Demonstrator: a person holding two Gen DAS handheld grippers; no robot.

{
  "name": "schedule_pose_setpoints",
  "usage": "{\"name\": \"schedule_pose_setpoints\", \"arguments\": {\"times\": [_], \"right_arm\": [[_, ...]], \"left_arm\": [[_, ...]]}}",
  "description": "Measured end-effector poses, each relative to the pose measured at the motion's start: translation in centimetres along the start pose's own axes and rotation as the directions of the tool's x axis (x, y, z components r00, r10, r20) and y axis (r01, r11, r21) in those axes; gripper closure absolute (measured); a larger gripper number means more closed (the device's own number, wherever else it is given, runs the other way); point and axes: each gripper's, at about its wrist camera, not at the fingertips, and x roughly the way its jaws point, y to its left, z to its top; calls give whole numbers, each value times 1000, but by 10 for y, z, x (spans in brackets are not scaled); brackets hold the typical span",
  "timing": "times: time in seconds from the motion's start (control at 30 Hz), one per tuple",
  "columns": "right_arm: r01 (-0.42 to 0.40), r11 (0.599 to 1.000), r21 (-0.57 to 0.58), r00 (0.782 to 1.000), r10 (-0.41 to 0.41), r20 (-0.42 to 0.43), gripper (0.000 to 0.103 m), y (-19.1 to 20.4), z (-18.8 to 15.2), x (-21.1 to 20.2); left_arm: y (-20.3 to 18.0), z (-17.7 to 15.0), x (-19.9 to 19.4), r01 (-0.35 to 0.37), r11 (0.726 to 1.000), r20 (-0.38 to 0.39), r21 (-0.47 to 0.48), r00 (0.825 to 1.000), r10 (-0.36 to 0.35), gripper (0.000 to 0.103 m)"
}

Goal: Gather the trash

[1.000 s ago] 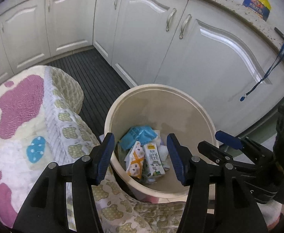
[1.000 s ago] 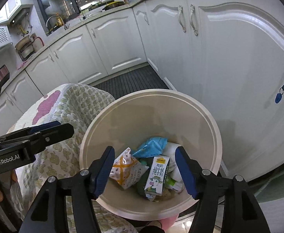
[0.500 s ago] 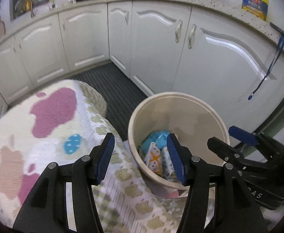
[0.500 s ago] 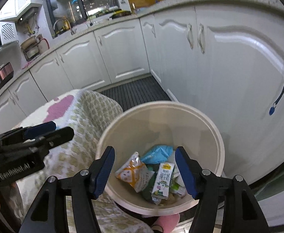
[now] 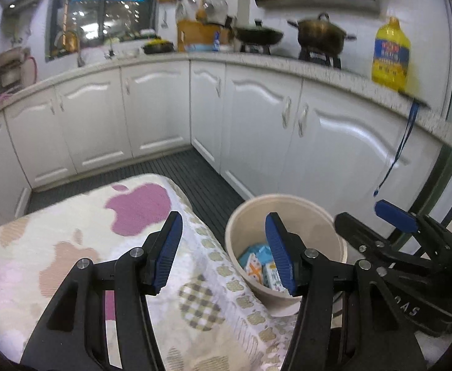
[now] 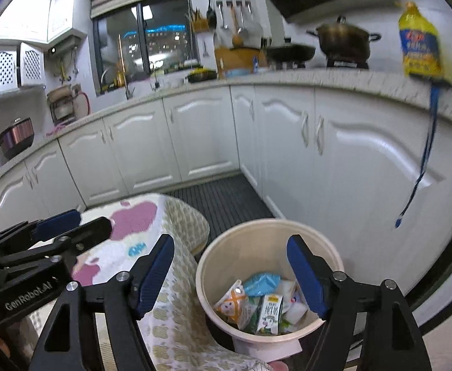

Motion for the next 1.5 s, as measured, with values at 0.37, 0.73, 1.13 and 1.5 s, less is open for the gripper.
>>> {"name": "schedule_pose_setpoints", "arguments": {"times": [0.37,0.73,1.13,1.5], "right_arm": [[62,998,-18,982,-57,182,11,24,17,-64],[104,994,-18,961,-96,259,9,32,16,-94],[122,993,2,949,-117,293,9,30,17,-108],[128,992,0,946,-122,299,8,29,17,-109]], "left_arm": [[24,4,-82,-27,998,223,-57,974,40,23],[38,1,-116,-32,997,301,-66,952,51,9],[39,-3,-117,-48,997,282,-57,958,62,9],[43,-5,-109,-36,997,261,-64,964,52,9]]}}
